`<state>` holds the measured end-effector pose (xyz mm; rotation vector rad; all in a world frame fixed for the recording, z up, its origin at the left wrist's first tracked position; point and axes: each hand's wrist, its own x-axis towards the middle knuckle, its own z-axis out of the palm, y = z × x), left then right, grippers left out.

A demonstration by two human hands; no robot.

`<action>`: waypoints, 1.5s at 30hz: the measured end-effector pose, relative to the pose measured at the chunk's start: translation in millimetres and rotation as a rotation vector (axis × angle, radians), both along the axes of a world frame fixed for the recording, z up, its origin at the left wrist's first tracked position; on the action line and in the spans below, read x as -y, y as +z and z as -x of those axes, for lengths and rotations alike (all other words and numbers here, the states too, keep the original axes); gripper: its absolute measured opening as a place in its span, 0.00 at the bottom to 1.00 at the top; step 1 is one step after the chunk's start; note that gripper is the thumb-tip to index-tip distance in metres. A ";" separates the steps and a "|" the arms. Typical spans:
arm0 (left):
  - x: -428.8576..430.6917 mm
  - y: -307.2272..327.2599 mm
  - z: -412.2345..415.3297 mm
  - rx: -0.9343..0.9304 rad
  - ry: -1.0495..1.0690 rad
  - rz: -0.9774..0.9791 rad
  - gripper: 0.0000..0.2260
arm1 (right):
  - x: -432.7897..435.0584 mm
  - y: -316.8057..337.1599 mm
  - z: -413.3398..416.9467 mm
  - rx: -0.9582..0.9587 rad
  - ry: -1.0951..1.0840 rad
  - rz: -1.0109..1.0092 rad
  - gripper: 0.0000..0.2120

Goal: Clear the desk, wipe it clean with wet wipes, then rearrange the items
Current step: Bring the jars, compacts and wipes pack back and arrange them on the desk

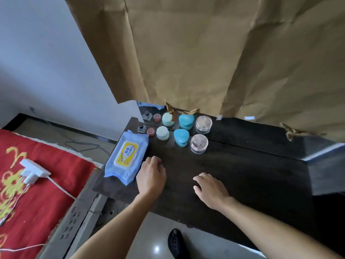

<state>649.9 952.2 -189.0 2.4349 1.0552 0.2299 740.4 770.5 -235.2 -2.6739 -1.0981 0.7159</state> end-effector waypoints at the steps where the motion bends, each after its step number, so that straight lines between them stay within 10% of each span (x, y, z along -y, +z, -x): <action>1: 17.7 6.2 -4.9 0.003 -0.052 -0.033 0.05 | 22.4 5.5 0.0 0.007 -0.022 -0.013 0.17; 17: 386.4 77.5 -60.2 0.242 -0.687 -0.168 0.04 | 409.0 92.8 -8.9 0.316 -0.424 -0.351 0.12; 28: 505.3 154.2 -162.3 0.629 -1.018 -0.290 0.09 | 527.6 181.3 -81.4 0.763 -0.632 -0.635 0.08; 33: 522.5 177.0 -219.2 0.421 -0.994 -0.454 0.22 | 538.2 225.6 -133.5 0.977 -0.617 -0.607 0.12; 45: 523.8 160.9 -238.7 0.157 -0.866 -0.567 0.39 | 539.9 205.7 -187.2 0.692 -0.607 -0.155 0.33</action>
